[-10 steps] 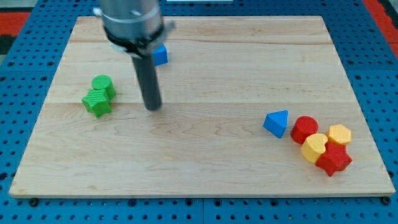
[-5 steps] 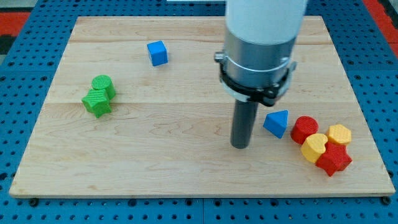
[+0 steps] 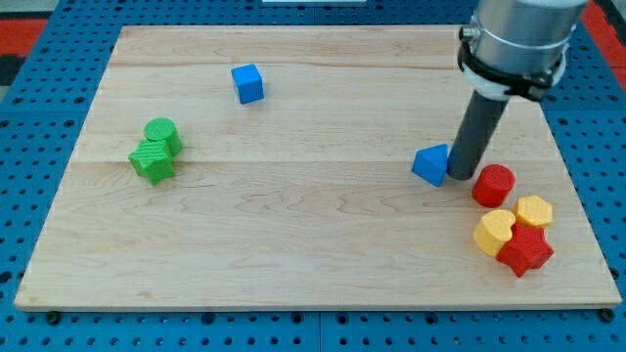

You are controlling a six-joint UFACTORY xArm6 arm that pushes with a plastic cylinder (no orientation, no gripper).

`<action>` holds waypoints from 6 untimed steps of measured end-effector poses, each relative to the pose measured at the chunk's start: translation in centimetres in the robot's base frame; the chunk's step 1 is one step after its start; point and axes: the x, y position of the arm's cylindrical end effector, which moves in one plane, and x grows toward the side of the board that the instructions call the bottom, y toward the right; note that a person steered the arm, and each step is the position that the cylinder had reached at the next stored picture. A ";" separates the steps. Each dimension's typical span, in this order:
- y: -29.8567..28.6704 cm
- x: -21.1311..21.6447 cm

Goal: Slide the blue triangle to the center

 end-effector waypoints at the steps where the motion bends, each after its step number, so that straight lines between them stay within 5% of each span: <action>1: -4.8 -0.1; 3: -11.9 -1.3; 5: -12.3 -9.8; 6: -15.1 -10.7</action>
